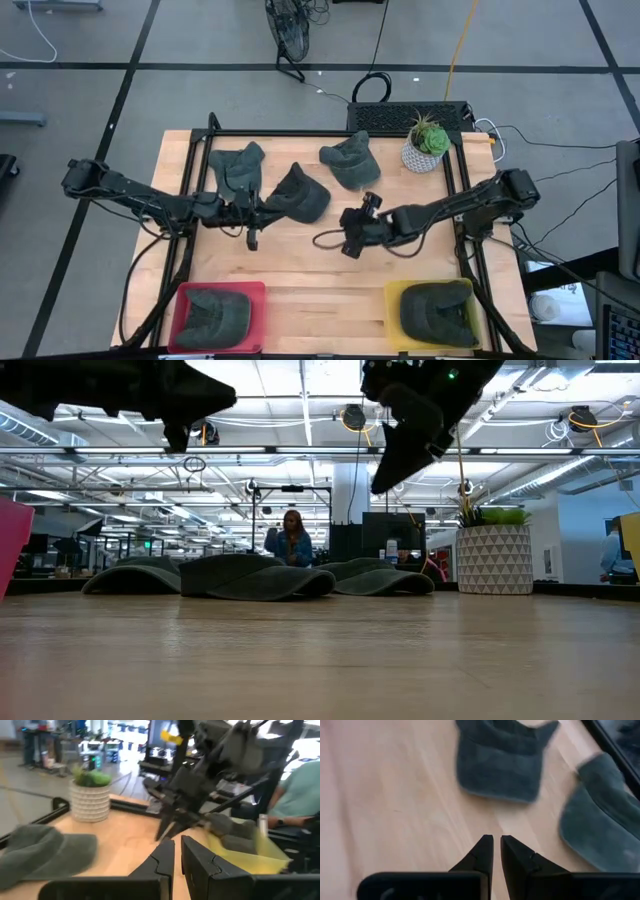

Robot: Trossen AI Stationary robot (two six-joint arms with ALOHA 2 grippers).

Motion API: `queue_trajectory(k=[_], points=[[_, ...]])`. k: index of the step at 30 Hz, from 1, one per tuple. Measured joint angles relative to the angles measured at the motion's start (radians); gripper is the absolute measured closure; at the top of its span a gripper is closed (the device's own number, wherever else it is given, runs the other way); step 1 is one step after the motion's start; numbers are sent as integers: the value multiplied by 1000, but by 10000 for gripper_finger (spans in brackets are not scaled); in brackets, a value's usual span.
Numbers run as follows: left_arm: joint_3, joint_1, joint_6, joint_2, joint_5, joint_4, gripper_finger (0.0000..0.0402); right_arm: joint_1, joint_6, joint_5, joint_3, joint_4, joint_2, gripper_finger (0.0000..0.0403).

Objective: Pick & Place hat
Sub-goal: Put the grey cap into the pink bin

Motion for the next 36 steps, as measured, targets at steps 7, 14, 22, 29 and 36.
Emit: queue_trajectory(k=[7,14,22,29,36], points=[[165,62,-46,3,-42,-376,364,-51,-183,-125,-128,191,-149,381],[358,149,-28,12,-252,-767,364,-78,-262,-174,-314,320,-339,381],[615,383,-79,28,-132,-1409,364,-102,-311,-174,-430,373,-531,381],[653,612,-20,49,68,-1655,364,-100,-304,-217,-470,411,-583,381],[654,756,108,191,123,-1802,364,-87,-254,-278,-474,416,-575,381]])
